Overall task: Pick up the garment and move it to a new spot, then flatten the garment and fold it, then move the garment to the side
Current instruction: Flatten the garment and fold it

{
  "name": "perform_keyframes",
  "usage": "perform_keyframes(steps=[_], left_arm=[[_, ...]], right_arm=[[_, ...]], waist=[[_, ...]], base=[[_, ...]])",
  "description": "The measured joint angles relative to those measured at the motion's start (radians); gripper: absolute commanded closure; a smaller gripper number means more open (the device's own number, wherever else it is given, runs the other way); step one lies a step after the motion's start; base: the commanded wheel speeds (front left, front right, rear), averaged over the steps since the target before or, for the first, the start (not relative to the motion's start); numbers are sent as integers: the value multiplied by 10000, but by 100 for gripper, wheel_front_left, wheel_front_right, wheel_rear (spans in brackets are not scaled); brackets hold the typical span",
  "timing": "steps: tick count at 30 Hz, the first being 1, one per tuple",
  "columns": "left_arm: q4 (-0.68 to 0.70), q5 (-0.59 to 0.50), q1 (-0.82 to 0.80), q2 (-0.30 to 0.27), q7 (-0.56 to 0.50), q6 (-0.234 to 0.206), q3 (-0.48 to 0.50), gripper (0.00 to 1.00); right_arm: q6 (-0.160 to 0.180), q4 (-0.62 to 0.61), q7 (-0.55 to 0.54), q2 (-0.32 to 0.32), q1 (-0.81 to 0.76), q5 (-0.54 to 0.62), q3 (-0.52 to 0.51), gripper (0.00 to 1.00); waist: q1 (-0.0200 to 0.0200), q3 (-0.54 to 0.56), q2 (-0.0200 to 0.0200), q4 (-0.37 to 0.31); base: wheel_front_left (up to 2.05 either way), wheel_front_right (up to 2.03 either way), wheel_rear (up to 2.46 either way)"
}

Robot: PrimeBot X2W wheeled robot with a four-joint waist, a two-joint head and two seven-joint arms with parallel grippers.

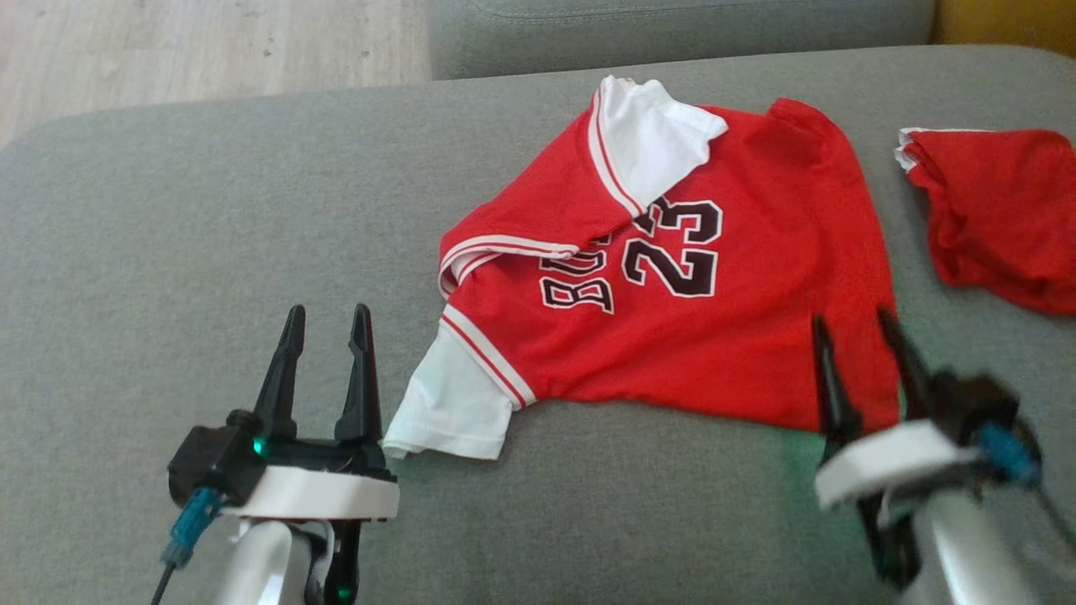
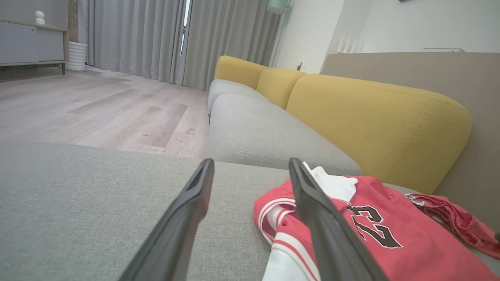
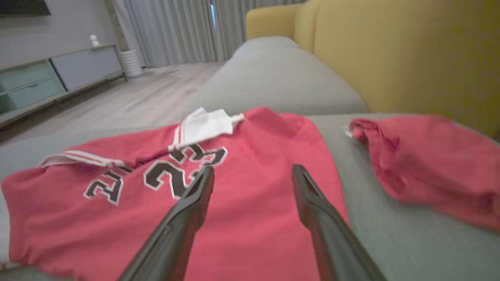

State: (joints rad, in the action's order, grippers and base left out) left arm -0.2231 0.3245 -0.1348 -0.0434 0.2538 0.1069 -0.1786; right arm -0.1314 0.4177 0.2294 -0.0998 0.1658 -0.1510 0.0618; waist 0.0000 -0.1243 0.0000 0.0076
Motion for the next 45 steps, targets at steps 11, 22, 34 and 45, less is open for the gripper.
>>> perform_keyframes(steps=[11, 22, 34, 45], left_arm=[[-2, -2, -8, 0, 0, 73, -42, 0], [-4, -4, -21, 0, 0, 88, -128, 0], [-13, -90, -51, 0, 0, 92, -123, 0], [-35, -88, -137, 0, 0, 165, -121, 0]], right_arm=[[-2, -493, -314, 543, -934, 466, -1099, 0], [-2, 1244, -895, 545, -792, -194, -1896, 0], [-2, 2046, -612, 560, 81, 445, -2669, 100], [-2, 1946, -548, 570, 144, 2259, -5363, 100]], waist=[[1, -71, 0, -268], [1, -296, 0, -185], [1, -485, 0, -225], [0, -428, 0, -282]], base=[[0, 0, 0], [0, 0, 0], [0, 0, 0], [0, 0, 0]])
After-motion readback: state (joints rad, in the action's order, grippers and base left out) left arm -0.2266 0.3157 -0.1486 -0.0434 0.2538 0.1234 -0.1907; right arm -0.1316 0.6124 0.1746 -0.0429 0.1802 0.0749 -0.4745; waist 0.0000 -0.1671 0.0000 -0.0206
